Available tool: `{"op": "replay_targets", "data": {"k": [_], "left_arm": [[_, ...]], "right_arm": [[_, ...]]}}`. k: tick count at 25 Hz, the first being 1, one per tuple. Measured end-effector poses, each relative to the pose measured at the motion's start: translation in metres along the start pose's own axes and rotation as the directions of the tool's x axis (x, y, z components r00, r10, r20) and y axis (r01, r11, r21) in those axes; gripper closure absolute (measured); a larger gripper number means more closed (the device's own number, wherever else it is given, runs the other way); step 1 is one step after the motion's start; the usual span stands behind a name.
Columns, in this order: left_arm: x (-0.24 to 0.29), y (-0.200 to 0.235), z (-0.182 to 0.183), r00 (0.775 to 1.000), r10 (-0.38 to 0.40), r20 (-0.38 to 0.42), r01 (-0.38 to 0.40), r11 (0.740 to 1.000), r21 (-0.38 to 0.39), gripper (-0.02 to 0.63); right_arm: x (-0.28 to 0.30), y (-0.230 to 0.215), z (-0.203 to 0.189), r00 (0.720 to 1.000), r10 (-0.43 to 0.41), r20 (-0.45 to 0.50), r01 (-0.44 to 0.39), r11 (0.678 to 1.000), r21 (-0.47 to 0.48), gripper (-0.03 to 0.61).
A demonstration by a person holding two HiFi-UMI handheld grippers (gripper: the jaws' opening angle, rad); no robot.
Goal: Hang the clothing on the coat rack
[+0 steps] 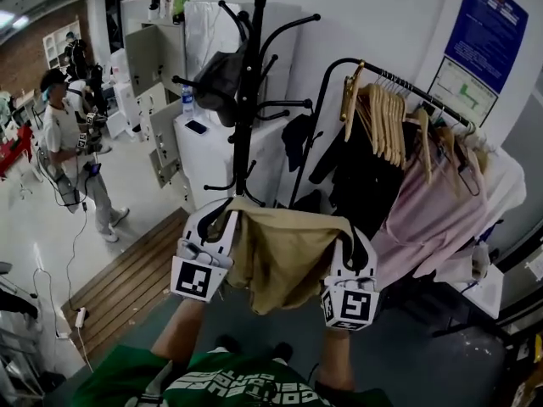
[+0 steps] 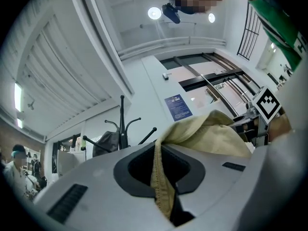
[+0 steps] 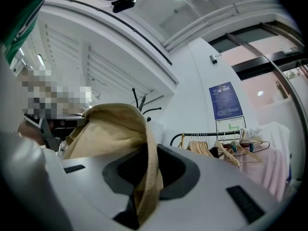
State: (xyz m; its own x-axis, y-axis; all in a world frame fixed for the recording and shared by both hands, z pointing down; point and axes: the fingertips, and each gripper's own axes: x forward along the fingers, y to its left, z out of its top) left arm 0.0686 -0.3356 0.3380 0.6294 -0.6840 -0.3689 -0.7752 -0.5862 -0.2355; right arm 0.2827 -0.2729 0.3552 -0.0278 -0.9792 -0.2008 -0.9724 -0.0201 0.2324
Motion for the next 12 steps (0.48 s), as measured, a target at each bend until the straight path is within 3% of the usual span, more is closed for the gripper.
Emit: {"op": "replay_targets", "data": {"k": [6,12], "left_arm": [[0.009,0.004,0.000,0.999,0.048,-0.021,-0.047,0.999,0.027,0.591],[0.027,0.008,0.007,0.999,0.048,-0.002,-0.048,0.996,0.072,0.591]], "right_arm": [[0.017,-0.008,0.005,0.998,0.062,0.025,-0.062,0.998,-0.004,0.512],[0.036,-0.019,0.013,0.996,0.077,0.048,-0.076,0.997,-0.014,0.512]]}}
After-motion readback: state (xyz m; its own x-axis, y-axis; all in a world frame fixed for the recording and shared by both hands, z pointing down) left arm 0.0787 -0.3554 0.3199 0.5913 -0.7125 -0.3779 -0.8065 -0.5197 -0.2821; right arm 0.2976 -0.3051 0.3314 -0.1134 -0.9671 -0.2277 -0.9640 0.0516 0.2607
